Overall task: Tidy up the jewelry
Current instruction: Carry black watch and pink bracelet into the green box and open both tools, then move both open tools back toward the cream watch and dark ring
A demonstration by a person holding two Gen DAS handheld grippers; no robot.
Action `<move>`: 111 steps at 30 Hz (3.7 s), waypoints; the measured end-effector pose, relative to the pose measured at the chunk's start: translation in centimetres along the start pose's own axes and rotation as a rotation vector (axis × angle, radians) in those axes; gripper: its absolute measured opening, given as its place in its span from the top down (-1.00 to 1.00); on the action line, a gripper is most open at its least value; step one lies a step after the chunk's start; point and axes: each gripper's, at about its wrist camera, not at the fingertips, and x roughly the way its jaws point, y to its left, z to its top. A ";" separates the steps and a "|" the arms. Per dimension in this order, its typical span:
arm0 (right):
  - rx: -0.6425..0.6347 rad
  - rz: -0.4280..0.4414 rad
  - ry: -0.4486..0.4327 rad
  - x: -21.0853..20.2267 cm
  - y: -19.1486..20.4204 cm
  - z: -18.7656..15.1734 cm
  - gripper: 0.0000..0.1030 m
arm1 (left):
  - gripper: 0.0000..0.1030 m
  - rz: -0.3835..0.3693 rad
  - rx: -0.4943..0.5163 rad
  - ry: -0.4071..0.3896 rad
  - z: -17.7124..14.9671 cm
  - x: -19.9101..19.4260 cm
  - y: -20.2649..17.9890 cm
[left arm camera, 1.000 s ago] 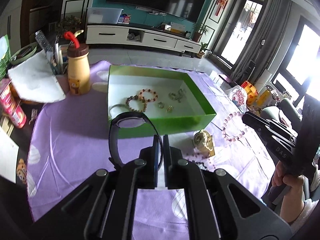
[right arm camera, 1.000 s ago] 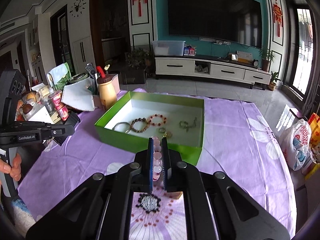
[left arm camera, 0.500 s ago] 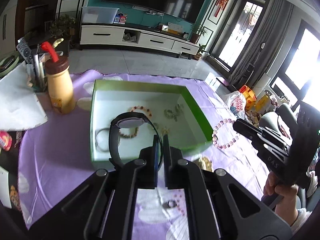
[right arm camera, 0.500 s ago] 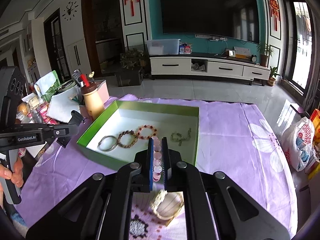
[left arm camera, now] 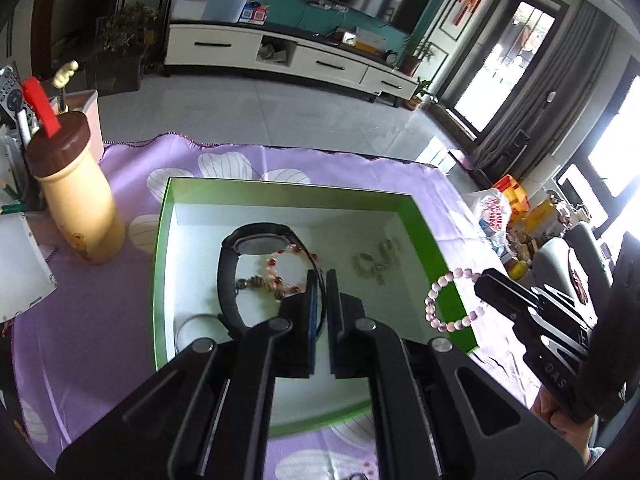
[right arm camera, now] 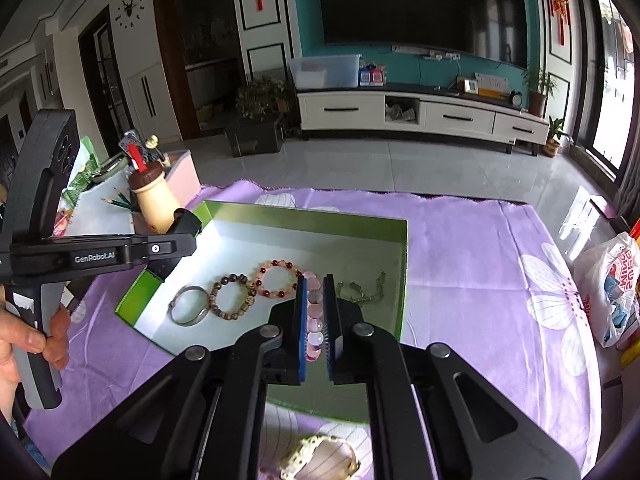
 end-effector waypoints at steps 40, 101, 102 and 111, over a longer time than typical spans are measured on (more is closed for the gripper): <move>0.117 -0.003 0.123 4.5 -3.2 -1.1 0.48 | 0.15 0.180 -0.034 0.068 2.2 5.9 3.6; 0.036 0.061 0.139 -5.9 0.5 -14.9 -0.06 | -0.96 0.285 0.200 0.148 -19.4 -2.5 -5.7; 0.031 0.063 0.139 -5.7 0.6 -14.8 -0.06 | -0.96 0.285 0.199 0.149 -19.4 -2.4 -5.7; -0.020 0.069 0.145 -3.9 1.1 -13.9 -0.06 | -0.96 0.282 0.198 0.161 -19.5 -1.5 -5.4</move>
